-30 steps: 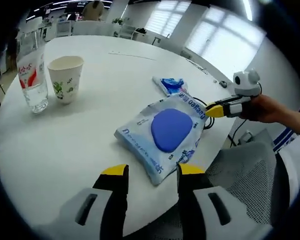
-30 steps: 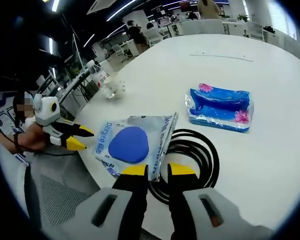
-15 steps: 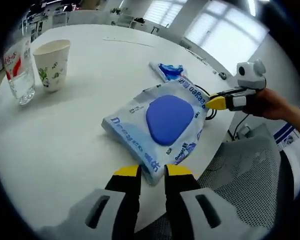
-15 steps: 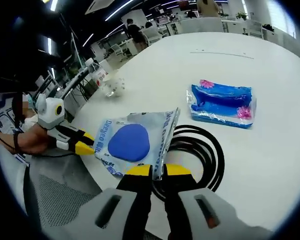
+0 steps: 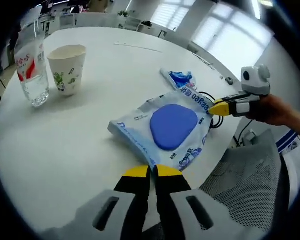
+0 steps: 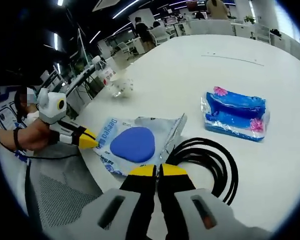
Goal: Arrange the tabletop items into an orderly group along one side of the table until the central work area is clear of visible clutter.
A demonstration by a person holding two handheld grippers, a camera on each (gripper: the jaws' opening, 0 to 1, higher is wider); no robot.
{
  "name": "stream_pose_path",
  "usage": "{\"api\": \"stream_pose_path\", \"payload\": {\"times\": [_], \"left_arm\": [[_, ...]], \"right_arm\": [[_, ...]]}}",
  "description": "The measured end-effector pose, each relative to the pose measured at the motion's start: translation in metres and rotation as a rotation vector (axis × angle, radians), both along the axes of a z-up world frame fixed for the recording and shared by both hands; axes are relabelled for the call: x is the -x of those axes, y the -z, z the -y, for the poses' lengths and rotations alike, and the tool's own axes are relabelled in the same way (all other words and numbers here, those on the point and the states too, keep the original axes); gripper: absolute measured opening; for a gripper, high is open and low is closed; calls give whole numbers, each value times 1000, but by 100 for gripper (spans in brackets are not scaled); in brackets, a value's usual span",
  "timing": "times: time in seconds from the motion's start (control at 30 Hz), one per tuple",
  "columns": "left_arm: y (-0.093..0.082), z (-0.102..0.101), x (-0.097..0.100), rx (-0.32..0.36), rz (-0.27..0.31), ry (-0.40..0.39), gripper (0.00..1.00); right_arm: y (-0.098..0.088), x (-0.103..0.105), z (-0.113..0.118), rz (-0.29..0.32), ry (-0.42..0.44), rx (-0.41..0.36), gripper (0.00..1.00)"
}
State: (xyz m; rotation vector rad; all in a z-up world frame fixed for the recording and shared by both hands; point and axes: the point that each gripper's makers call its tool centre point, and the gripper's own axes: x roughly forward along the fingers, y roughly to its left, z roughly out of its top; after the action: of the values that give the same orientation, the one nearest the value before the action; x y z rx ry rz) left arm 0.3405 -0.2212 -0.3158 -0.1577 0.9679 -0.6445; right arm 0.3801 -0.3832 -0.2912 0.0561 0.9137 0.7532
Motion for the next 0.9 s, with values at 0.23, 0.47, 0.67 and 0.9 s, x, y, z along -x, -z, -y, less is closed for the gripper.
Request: {"api": "stream_pose_path", "payload": {"times": [0.23,0.47,0.67,0.9], "left_arm": [[-6,-7,-19,12,14,-50,0],[-4,-2,-39,13,5,-94,0],[1,0,-55,17,-9,-127,0],[7,5,-77,31,-11,-146,0]], "right_arm": [[-7,-31,-11,31,-38,6,0],[3,-66,-16,41,-46,31,0],[17,-89,-15,17,-2,40,0],[30,-99,3,-11,88,69,0]]}}
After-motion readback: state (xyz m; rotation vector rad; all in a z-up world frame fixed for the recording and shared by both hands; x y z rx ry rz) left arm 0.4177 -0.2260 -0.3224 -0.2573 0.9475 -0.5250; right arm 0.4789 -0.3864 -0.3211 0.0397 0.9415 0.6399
